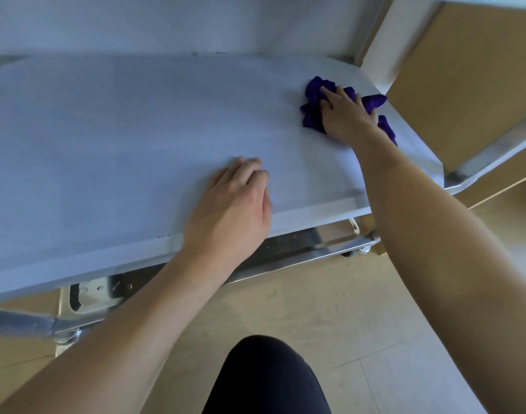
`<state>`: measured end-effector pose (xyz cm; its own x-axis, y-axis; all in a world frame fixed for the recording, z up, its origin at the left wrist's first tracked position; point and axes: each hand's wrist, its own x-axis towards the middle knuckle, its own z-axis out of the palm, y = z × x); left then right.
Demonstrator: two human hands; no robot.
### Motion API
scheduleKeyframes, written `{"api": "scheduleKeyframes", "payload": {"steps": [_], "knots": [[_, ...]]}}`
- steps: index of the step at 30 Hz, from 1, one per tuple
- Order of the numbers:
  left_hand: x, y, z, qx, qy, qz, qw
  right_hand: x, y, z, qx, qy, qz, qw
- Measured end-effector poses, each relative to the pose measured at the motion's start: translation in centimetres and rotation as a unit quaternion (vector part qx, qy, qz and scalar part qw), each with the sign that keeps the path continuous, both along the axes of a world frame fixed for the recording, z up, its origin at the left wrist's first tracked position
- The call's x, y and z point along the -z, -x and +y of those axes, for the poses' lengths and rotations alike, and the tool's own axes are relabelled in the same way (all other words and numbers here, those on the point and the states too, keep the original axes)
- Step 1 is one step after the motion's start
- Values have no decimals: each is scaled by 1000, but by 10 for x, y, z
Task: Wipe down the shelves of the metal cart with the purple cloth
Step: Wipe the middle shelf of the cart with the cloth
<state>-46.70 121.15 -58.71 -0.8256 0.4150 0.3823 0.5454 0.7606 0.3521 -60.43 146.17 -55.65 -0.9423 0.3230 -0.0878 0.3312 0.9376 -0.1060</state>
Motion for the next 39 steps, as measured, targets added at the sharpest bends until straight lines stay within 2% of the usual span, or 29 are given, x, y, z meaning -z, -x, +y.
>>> {"api": "scheduleKeyframes", "payload": {"steps": [2, 4, 8, 11, 13, 17, 22, 25, 27, 30, 33, 35, 39], "knots": [[0, -1, 1, -3, 2, 3, 1000, -2, 16, -8, 11, 5, -8, 1000], [1, -2, 2, -8, 5, 2, 1000, -1, 30, -30, -19, -7, -12, 1000], [1, -2, 1, -13, 8, 3, 1000, 4, 40, -91, -175, -42, 2, 984], [0, -2, -1, -11, 12, 3, 1000, 7, 45, -88, -250, -95, -2, 963], [-1, -2, -1, -10, 15, 1, 1000, 9, 51, -64, -244, -100, -15, 965], [-1, -2, 3, -16, 18, -6, 1000, 11, 62, 4, -152, -109, -31, 982], [0, -2, 6, -18, 26, -6, 999, -4, 65, 27, -36, -55, -30, 997], [1, -2, 6, -24, 35, -1, 999, 4, 99, 34, -74, -55, -45, 995], [1, -2, 7, -24, 41, 2, 999, 8, 114, 22, -99, -37, -11, 994], [0, -1, 6, -27, 34, 1, 999, -2, 82, -48, -243, -87, 20, 966], [-1, -3, 5, -28, 32, 0, 999, -3, 72, -75, -308, -76, 6, 948], [-1, -5, 5, -27, 30, -1, 999, -1, 75, -59, -299, -73, -7, 951], [-1, -3, 6, -24, 26, 2, 999, 0, 79, 14, -198, -75, 11, 977]]}}
